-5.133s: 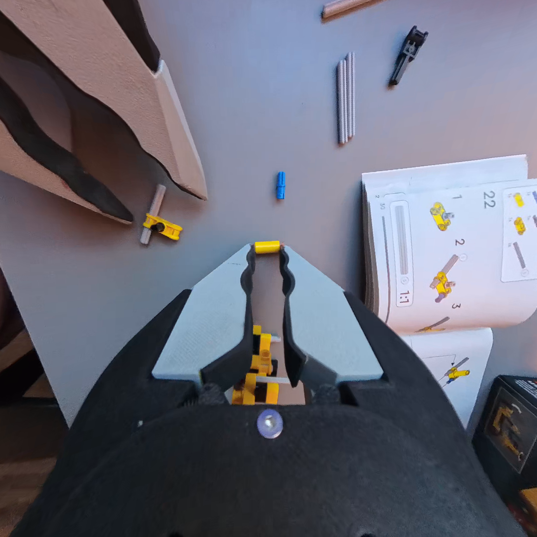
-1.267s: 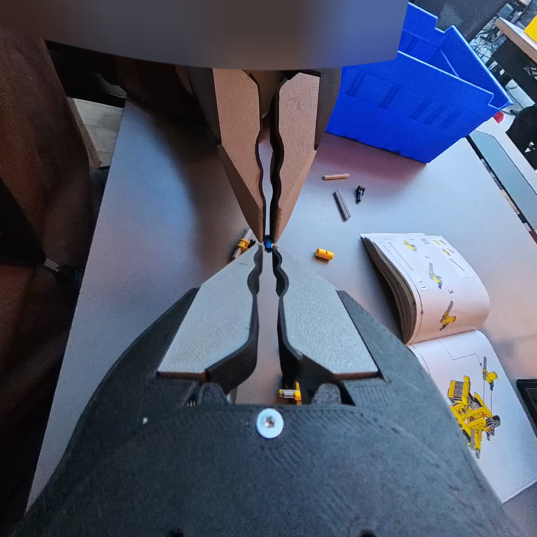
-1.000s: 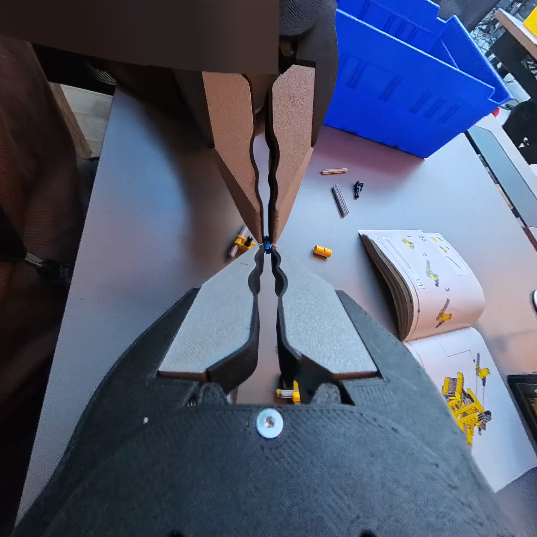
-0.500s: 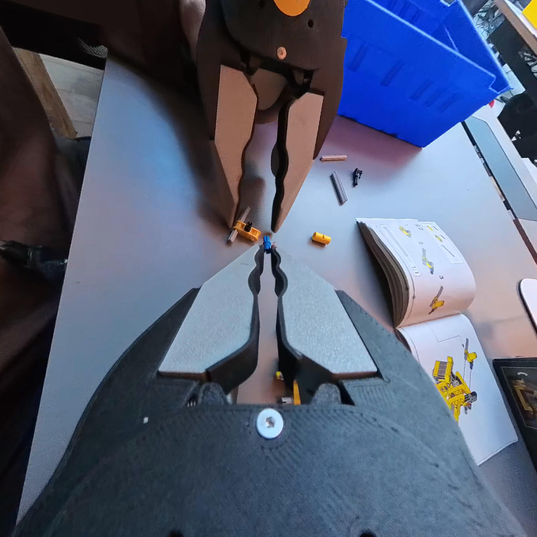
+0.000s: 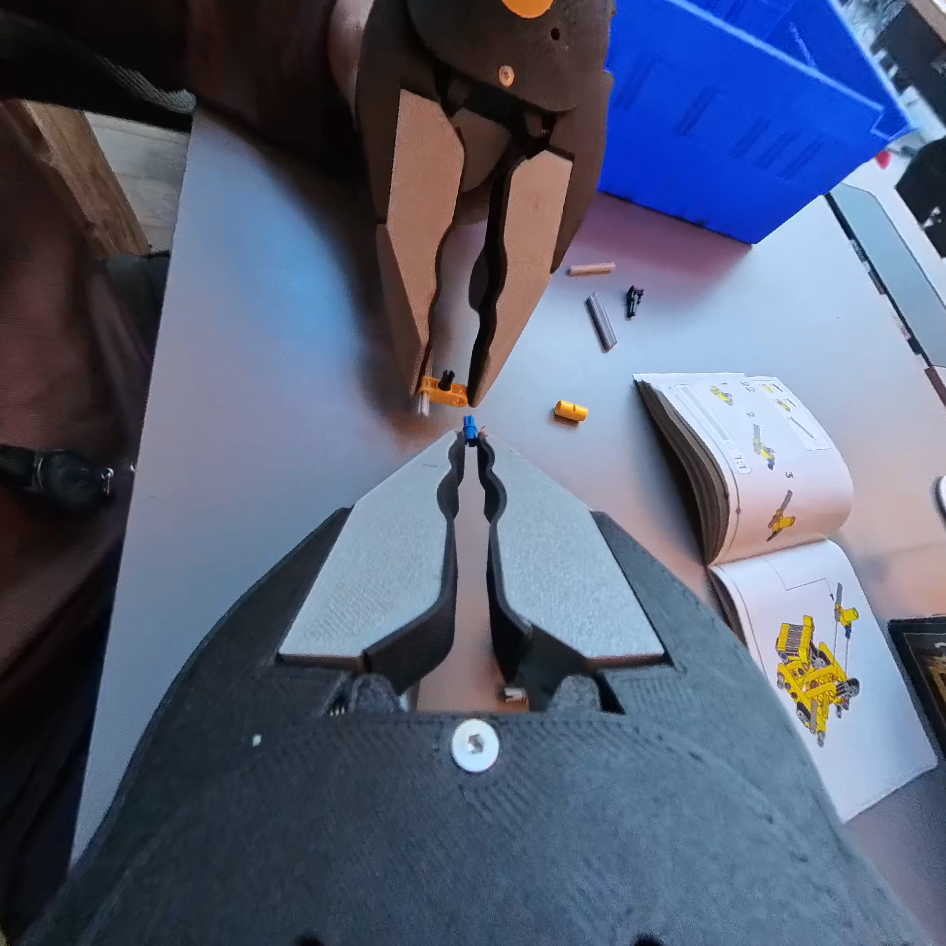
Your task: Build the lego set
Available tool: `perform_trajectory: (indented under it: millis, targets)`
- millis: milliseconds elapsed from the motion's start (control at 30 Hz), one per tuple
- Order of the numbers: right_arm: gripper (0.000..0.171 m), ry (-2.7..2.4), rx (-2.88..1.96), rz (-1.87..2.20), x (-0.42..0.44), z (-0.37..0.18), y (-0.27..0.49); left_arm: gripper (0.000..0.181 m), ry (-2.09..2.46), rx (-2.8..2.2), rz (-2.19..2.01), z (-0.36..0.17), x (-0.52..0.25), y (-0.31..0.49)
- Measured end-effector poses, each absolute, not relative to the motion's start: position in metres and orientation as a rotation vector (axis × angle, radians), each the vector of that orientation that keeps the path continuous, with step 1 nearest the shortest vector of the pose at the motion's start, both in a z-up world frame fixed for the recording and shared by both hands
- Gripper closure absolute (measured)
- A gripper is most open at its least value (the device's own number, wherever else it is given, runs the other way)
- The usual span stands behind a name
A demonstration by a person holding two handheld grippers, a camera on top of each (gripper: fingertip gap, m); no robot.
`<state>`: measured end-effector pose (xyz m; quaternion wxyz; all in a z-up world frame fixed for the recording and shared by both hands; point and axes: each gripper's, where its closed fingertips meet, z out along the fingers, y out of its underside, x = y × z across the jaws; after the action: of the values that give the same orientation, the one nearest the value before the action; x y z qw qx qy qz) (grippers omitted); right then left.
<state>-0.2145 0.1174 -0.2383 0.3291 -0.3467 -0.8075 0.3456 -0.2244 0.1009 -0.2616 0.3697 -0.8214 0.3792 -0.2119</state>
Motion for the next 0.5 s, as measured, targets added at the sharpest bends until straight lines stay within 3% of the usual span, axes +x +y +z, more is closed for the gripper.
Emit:
perform_trajectory:
  millis: [33, 167, 500]
  targets:
    - [0.171, -2.097, -0.908, 0.93, -0.215, -0.234, 0.117, 0.16, 0.952, -2.072, -0.593, -0.254, -0.222, 0.101]
    - [0.17, -2.031, -0.909, 1.035, -0.215, -0.219, 0.116, 0.16, 0.894, -1.979, -0.74, -0.235, -0.215, 0.101]
    - [0.17, -1.983, -0.946, 1.182, -0.214, -0.206, 0.116, 0.16, 0.89, -1.891, -0.568, -0.22, -0.215, 0.11]
